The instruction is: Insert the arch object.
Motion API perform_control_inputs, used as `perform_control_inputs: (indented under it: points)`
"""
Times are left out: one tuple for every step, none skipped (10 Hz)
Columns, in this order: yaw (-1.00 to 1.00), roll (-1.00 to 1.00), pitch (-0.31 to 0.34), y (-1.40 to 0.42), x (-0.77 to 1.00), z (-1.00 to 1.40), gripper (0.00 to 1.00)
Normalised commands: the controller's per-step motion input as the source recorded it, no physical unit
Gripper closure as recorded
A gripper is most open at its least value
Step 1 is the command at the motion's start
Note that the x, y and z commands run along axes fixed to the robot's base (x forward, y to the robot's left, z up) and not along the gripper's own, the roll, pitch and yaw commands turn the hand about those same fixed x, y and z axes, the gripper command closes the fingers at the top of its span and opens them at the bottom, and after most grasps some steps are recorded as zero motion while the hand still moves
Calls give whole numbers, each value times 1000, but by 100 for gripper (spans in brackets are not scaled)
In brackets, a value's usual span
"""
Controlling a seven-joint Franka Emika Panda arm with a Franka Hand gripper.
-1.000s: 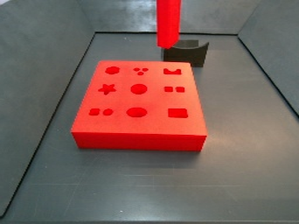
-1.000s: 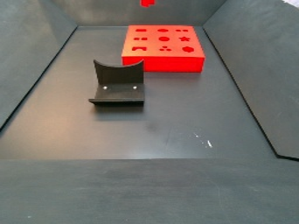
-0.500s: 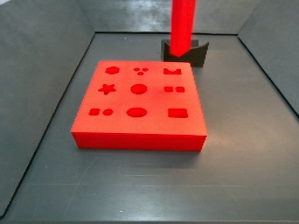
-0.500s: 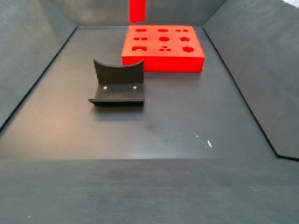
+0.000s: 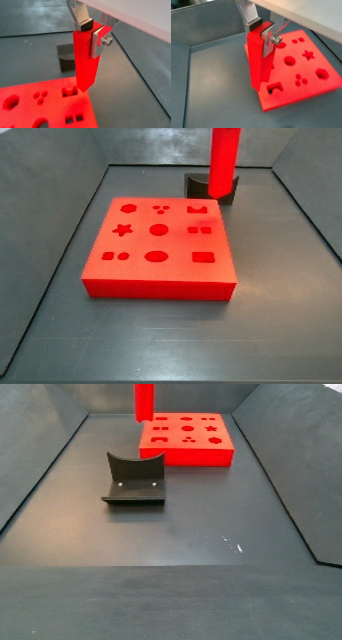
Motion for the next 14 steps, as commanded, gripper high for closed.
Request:
perform_control_inputs:
  points:
    - [-700,0,23,303,43,-57,100]
    - [-337,0,39,63,0,0,100]
    - [0,0,0,0,0,-17,100]
    - [-71,-59,93,0,63,-120,100]
    - [-460,-36,331,14,283,0,100]
    - [-643,-61,384,0,0,0,100]
    - [-726,-106,399,0,0,20,100]
    - [-726,-110,396,0,0,17,100]
    - [-726,-123,390,0,0,9,100]
    - [-706,-164,371,0,0,0,100]
    - [-626,-236,290,0,-60,-243,100]
    - [-589,-150,190,0,-97,-349,100]
    - [-674,-114,156,0,-117,-406,100]
    - [-671,-96,156,0,-157,-337,100]
